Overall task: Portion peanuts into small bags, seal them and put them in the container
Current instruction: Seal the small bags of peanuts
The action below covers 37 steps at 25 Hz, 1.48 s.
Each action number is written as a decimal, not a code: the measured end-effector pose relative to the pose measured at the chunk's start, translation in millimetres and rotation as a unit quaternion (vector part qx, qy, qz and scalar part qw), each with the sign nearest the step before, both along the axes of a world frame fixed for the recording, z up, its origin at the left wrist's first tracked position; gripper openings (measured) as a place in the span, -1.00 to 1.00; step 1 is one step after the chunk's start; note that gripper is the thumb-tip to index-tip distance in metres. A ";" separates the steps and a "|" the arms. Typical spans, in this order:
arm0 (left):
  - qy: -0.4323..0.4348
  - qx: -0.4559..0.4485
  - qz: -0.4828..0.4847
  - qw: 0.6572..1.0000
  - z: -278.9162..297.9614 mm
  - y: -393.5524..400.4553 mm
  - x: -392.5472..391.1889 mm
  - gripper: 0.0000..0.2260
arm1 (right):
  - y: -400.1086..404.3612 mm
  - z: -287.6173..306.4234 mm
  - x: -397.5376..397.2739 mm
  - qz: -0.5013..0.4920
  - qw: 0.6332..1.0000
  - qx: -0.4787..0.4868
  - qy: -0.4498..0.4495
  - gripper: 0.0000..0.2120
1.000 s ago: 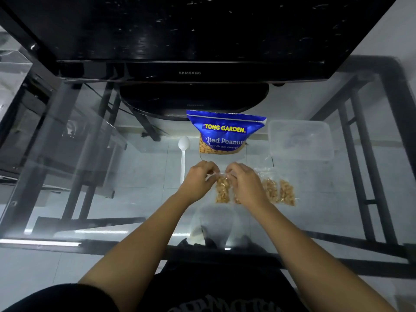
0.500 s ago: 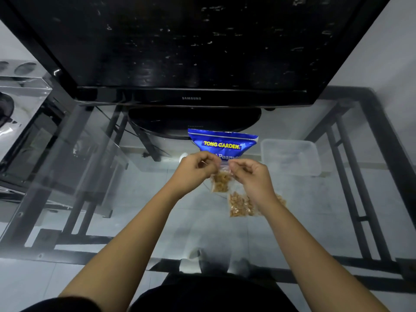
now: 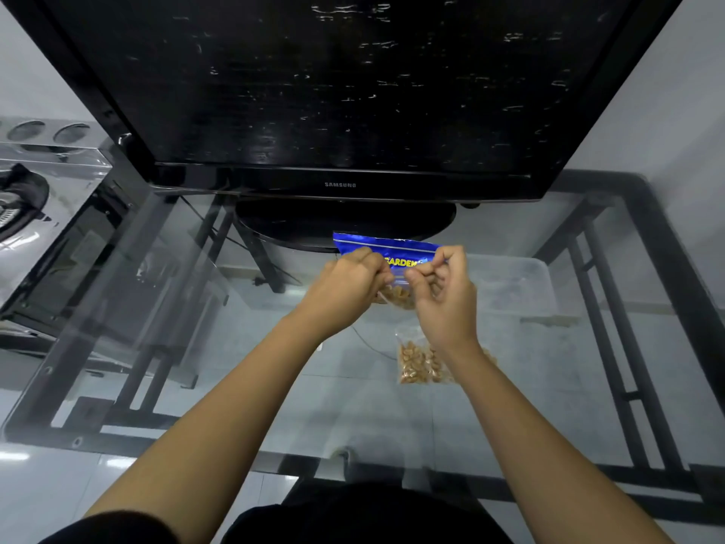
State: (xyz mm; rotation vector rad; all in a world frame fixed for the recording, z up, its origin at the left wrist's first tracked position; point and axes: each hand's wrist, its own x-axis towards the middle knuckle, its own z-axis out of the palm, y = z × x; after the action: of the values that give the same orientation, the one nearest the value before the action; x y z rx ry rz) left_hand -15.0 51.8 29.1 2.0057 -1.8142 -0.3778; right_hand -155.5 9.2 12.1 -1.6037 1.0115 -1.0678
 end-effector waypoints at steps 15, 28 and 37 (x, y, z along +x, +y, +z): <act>0.257 -0.053 0.024 0.965 13.0 16.1 14.6 -0.94 | -7.6 16.6 -8.4 0.090 0.993 0.078 -0.018 -0.91; 0.467 -0.013 0.087 0.880 -22.5 27.1 9.2 -0.90 | -10.0 2.6 2.9 0.066 0.993 0.087 0.054 -0.90; 0.454 0.194 0.254 0.832 -122.8 46.6 -3.6 -0.96 | -21.7 -98.3 -41.0 0.080 0.878 0.074 0.467 -0.63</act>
State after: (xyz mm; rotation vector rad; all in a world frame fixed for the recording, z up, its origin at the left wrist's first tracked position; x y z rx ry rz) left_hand -18.5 98.4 -93.7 1.9119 -0.6179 -1.3230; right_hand -196.5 -12.5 -86.2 -2.0579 1.4819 -0.0243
